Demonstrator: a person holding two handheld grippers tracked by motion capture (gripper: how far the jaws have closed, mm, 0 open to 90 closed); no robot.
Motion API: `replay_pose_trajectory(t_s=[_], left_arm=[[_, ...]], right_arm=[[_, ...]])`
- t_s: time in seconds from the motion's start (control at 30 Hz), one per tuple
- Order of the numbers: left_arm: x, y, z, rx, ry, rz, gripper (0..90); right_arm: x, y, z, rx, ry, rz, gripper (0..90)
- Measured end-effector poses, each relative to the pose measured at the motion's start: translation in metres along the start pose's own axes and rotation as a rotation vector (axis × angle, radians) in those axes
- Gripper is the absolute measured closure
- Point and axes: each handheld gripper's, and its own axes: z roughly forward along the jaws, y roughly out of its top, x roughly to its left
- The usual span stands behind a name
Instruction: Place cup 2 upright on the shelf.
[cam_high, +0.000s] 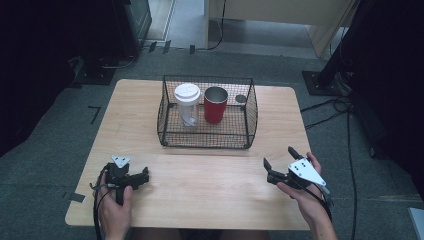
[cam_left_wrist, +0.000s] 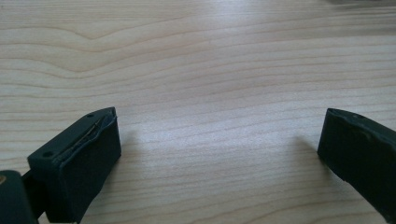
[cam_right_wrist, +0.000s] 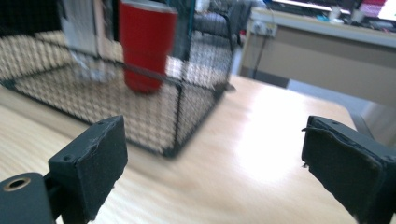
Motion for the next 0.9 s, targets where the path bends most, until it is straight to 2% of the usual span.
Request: replay_pose_trajectory(t_s=[0.1,0.17,0.2,0.4,0.43,0.47,0.57,0.6,0.63,0.7,0.73,0.77,0.8,0.83,0.87,0.9], left_arm=[[-0.001,0.0,0.0,0.0,-0.004,0.001,0.1],[-0.001,0.0,0.0,0.0,-0.004,0.001,0.1],[-0.001,0.0,0.0,0.0,-0.004,0.001,0.1],[-0.001,0.0,0.0,0.0,-0.004,0.001,0.1],[-0.001,0.0,0.0,0.0,-0.004,0.001,0.1],[-0.001,0.0,0.0,0.0,-0.004,0.001,0.1],[-0.001,0.0,0.0,0.0,-0.004,0.001,0.1],[-0.001,0.0,0.0,0.0,-0.004,0.001,0.1],[-0.001,0.0,0.0,0.0,-0.004,0.001,0.1],[-0.001,0.0,0.0,0.0,-0.004,0.001,0.1],[-0.001,0.0,0.0,0.0,-0.004,0.001,0.1],[-0.001,0.0,0.0,0.0,-0.004,0.001,0.1],[-0.001,0.0,0.0,0.0,-0.004,0.001,0.1],[-0.001,0.0,0.0,0.0,-0.004,0.001,0.1],[-0.001,0.0,0.0,0.0,-0.004,0.001,0.1],[-0.001,0.0,0.0,0.0,-0.004,0.001,0.1]], right_arm=[[-0.01,-0.015,-0.009,0.026,-0.026,0.018,7.4],[-0.012,-0.018,-0.011,0.031,-0.03,0.022,7.4],[-0.017,-0.026,-0.016,0.046,-0.046,0.035,7.4],[-0.031,-0.047,-0.03,0.098,-0.073,0.036,7.4],[-0.038,-0.053,-0.036,0.136,-0.083,0.058,7.4],[-0.038,-0.053,-0.036,0.136,-0.083,0.058,7.4],[-0.046,-0.058,-0.044,0.181,-0.092,0.104,7.6],[-0.05,-0.06,-0.048,0.212,-0.086,0.144,7.8],[-0.05,-0.06,-0.048,0.212,-0.086,0.144,7.8],[-0.053,-0.062,-0.052,0.275,-0.098,0.187,7.8],[-0.053,-0.062,-0.052,0.275,-0.098,0.187,7.8],[-0.053,-0.063,-0.051,0.333,-0.11,0.212,7.7],[-0.053,-0.063,-0.051,0.333,-0.11,0.212,7.7],[-0.053,-0.063,-0.047,0.4,-0.145,0.22,7.7],[-0.053,-0.063,-0.047,0.4,-0.145,0.22,7.7],[-0.053,-0.063,-0.044,0.434,-0.178,0.215,7.7]])
